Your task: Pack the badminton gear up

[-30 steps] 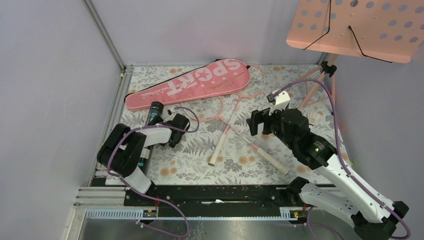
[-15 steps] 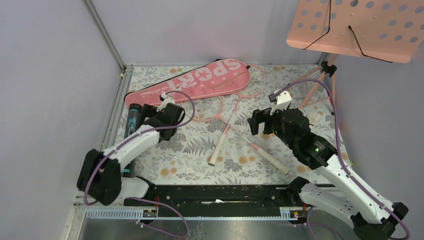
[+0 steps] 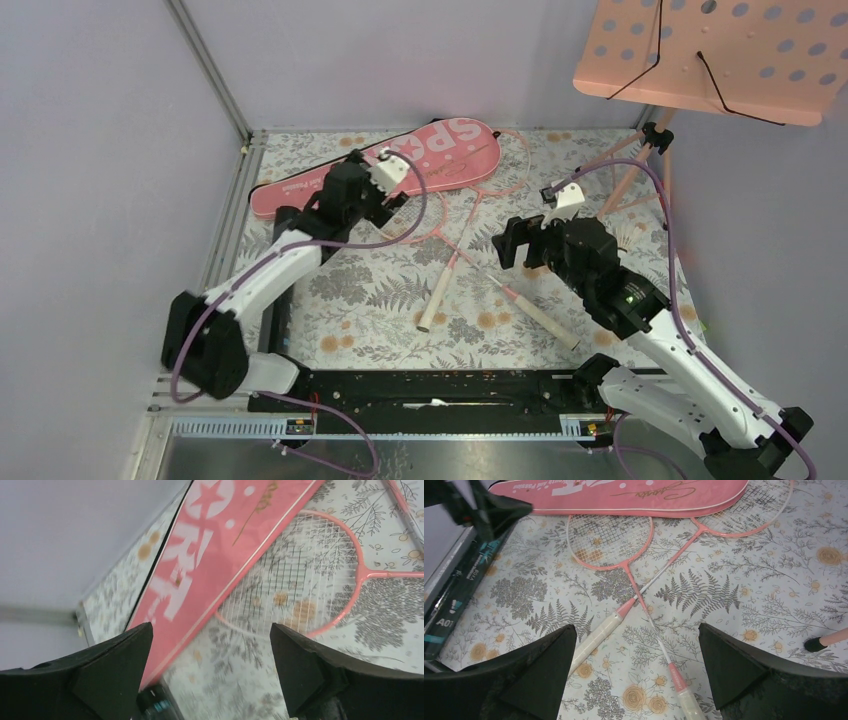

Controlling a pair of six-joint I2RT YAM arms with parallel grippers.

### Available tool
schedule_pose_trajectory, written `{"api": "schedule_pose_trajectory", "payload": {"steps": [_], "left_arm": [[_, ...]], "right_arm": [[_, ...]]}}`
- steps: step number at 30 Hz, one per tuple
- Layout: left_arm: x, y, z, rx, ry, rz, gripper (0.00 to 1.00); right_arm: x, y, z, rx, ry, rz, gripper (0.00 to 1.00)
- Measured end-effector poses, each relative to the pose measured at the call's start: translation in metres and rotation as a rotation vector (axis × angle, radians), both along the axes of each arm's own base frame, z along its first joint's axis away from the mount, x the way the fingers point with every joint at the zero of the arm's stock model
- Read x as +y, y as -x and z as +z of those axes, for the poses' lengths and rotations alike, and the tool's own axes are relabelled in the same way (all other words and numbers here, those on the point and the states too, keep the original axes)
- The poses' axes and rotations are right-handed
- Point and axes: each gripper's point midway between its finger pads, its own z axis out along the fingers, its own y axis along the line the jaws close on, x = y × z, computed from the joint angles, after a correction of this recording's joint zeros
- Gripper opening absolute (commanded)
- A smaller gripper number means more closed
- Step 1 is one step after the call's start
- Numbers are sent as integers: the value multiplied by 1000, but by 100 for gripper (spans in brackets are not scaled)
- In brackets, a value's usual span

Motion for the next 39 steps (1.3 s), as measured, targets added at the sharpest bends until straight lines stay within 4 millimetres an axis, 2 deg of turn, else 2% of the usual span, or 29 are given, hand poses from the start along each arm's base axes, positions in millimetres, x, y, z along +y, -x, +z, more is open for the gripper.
{"api": "schedule_pose_trajectory", "payload": {"steps": [3,5,8,12,14,16,19,22,24,26,28,32,33,39], "left_arm": [[-22,-29,-18,41,-148,-138,95],[-18,-48,-41,101,-277,-186,94],[15,-66,-84,221,-428,-196,94],[88,-67,-136,406,-571,-169,94],[110,-67,-144,438,-606,-159,94],[122,-69,-147,449,-636,-166,94],[120,-76,-157,450,-670,-199,92],[116,-89,-176,470,-691,-219,86],[116,-103,-177,459,-720,-208,82],[117,-117,-178,437,-734,-186,74],[119,-129,-178,414,-737,-161,59],[118,-142,-186,400,-722,-126,6],[118,-142,-191,408,-722,-129,0],[113,-144,-193,387,-706,-98,0]], "right_arm": [[2,-3,-2,9,-15,2,100],[1,-4,-6,18,-14,-7,99],[-2,-7,-11,31,-5,-23,100],[-3,-16,-24,65,25,-46,100],[-2,-21,-34,92,46,-54,100],[-2,-26,-46,123,69,-62,100],[-2,-32,-59,162,97,-75,100],[-4,-38,-67,184,114,-93,100],[-7,-42,-69,190,121,-107,100],[-10,-45,-69,190,125,-122,100],[-12,-47,-69,191,127,-132,100],[-15,-49,-70,194,128,-140,100],[-15,-49,-70,194,127,-141,100],[-15,-49,-70,195,123,-145,100]]}}
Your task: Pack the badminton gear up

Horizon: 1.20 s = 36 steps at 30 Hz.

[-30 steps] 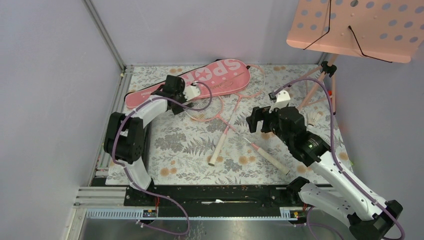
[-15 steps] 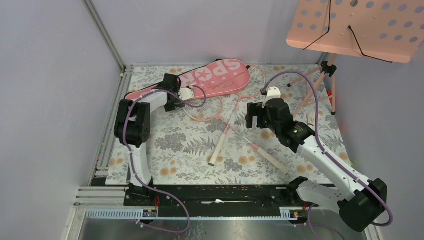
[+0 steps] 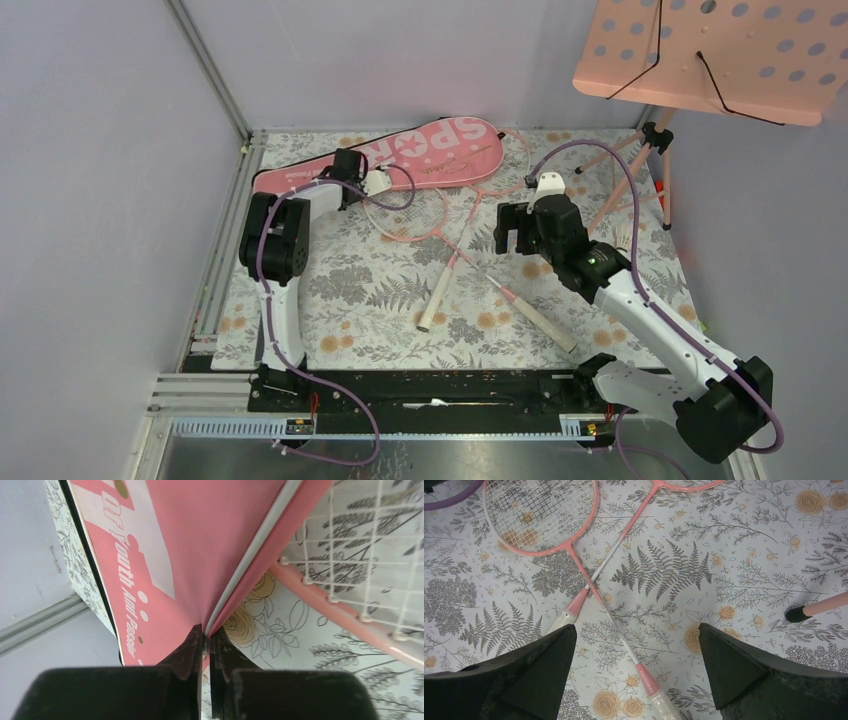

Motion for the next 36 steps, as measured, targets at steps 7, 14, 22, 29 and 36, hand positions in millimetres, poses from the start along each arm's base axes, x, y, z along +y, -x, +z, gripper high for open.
{"api": "schedule_pose_trajectory", "payload": {"steps": [7,14,22,29,36], "left_arm": [[-27,10,43,-65,203,129,0],[-68,10,201,-311,656,297,0],[-111,38,284,-237,1125,467,0],[-144,96,219,149,1286,677,0],[-159,186,181,414,1450,797,0]], "right_arm": [[-2,6,7,-28,-32,-3,100],[-3,17,-2,-15,-56,14,100],[14,26,-6,30,-133,73,100],[31,34,-1,55,-223,132,100],[36,41,4,72,-284,139,100]]}}
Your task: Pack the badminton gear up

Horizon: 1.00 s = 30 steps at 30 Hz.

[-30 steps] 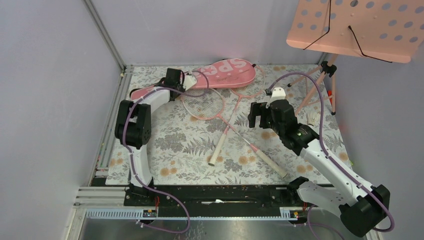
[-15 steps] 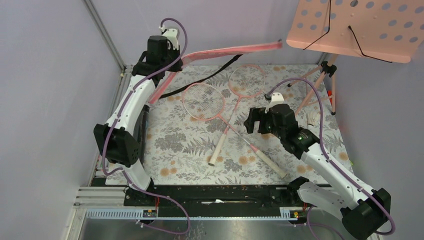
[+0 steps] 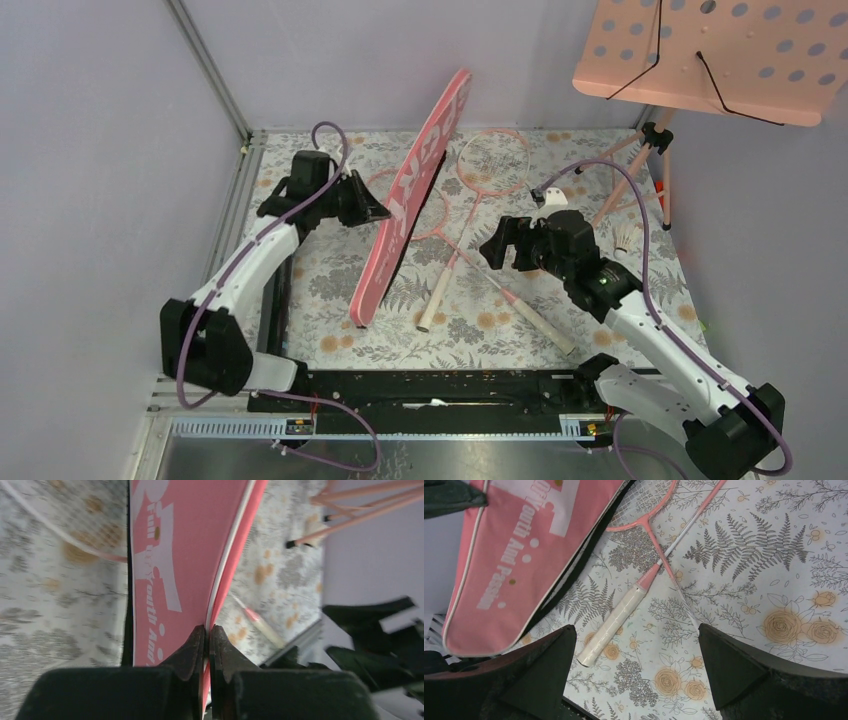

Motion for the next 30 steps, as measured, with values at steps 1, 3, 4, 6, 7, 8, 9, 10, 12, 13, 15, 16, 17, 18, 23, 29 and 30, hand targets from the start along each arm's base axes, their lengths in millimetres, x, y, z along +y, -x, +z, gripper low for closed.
{"api": "schedule_pose_trajectory", "payload": {"steps": [1,3,4,6,7,8,9,10,12,13,15,16,17,18,23,29,30], "left_arm": [[-3,9,4,-1,45,-2,0],[-10,23,18,-23,138,-10,0],[-14,29,28,-39,197,-16,0],[-21,37,46,-61,286,-28,0],[-24,40,58,-72,337,-34,0],[-27,41,69,-83,377,-38,0],[-29,41,78,-97,408,-43,0],[-30,42,90,-114,445,-45,0],[-32,43,107,-137,494,-41,0],[-32,44,113,-149,511,-40,0],[-31,49,119,-170,541,-37,0],[-30,52,117,-174,549,-35,0],[-28,57,111,-179,559,-34,0],[-27,63,98,-166,565,-29,0],[-20,89,1,17,548,39,0],[-11,116,-76,189,492,111,0],[-10,118,-81,201,483,115,0]], "right_arm": [[0,0,0,2,-9,-4,100],[2,0,0,9,-29,-14,100],[3,0,1,14,-43,-19,100],[6,1,1,26,-73,-20,100],[8,1,2,31,-88,-20,99],[11,2,3,35,-108,-19,99],[13,2,4,39,-125,-15,100],[16,2,5,42,-148,-13,100],[20,3,6,51,-186,-10,100],[22,3,7,54,-202,-12,100],[25,3,6,65,-232,-18,100],[26,3,5,71,-246,-21,100],[28,2,4,74,-265,-24,100],[29,2,3,79,-279,-29,100],[33,-2,-9,120,-316,-56,99],[49,-15,-41,206,-308,-49,98],[54,-16,-52,243,-296,-37,98]]}}
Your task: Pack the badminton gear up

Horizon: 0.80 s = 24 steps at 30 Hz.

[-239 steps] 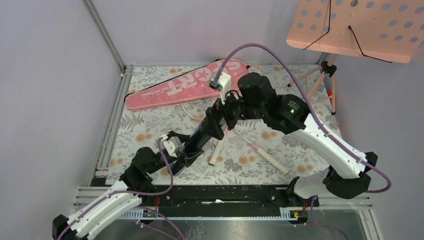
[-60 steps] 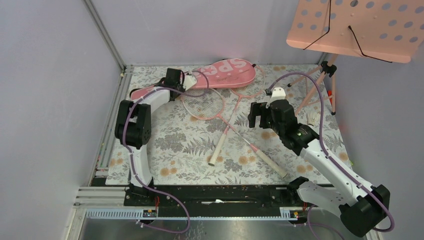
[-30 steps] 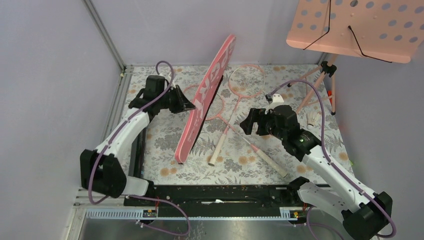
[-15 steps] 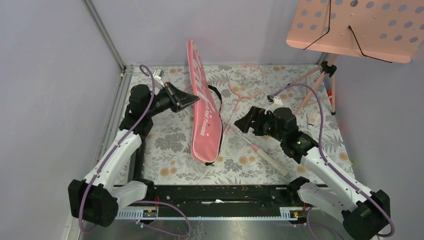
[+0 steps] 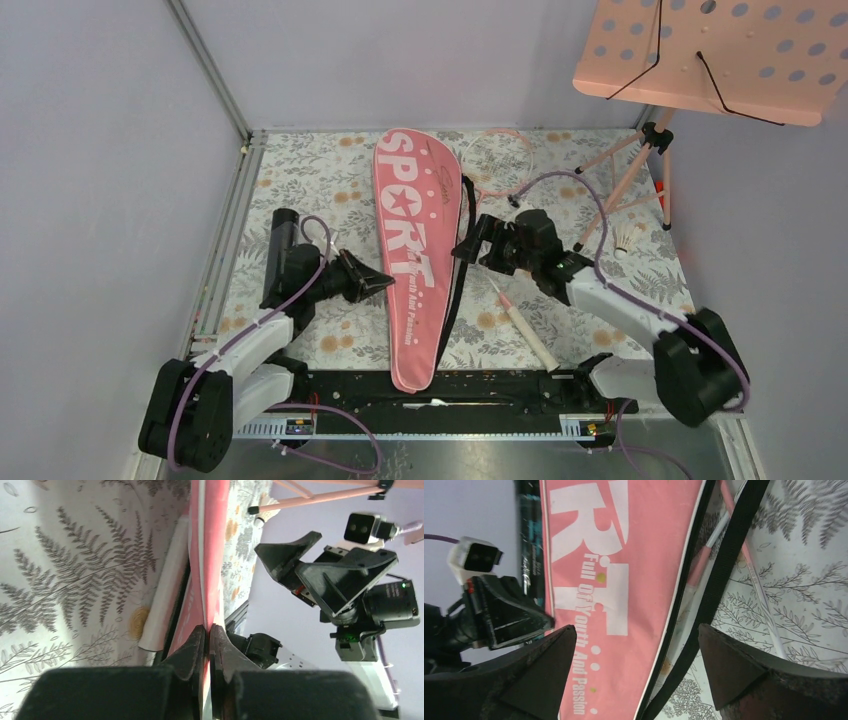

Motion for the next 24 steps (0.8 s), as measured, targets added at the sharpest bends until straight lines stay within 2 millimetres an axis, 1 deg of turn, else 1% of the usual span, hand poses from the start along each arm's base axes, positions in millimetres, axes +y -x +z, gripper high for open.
{"api": "schedule_pose_trajectory", "payload": {"steps": [5,7,9,13,18,22,24], "left_arm": [[10,2,-25,34,-98,30,0],[18,2,-39,52,-165,57,0],[26,2,-54,75,-230,77,0],[36,3,-79,122,-316,88,0],[38,8,-106,192,-364,62,0],[30,-1,-107,176,-338,28,1],[28,-5,-107,166,-334,17,8]], "right_arm": [[20,-5,-47,138,26,75,98],[24,-6,-61,175,32,92,98],[29,-5,-70,199,29,110,98],[36,-7,-78,212,13,135,98],[52,-13,-78,209,-6,180,98],[67,-16,-77,197,-16,216,98],[72,-15,-78,196,-17,228,98]]}}
